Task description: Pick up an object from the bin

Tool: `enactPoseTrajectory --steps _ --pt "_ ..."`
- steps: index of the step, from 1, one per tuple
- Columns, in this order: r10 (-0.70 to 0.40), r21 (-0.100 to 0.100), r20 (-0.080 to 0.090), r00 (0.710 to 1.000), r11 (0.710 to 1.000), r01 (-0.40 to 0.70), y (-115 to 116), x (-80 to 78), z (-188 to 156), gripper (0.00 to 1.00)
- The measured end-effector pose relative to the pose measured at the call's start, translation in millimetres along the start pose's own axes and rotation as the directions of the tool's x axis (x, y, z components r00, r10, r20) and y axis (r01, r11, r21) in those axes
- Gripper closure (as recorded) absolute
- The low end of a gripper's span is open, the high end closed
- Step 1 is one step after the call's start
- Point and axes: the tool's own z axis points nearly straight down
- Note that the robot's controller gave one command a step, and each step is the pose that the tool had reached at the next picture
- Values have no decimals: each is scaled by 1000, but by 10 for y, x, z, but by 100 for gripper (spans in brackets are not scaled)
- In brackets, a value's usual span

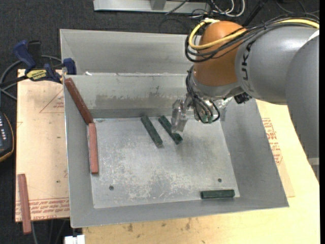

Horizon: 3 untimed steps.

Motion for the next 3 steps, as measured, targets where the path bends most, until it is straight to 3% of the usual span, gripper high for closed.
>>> enactPoseTrajectory --steps 1,2,3 --pt "-2 1 -5 1000 1000 2 5 14 24 0" --pt "486 3 -5 874 874 -486 375 -36 841 0" --pt "486 -1 2 874 874 -486 368 -70 780 100"
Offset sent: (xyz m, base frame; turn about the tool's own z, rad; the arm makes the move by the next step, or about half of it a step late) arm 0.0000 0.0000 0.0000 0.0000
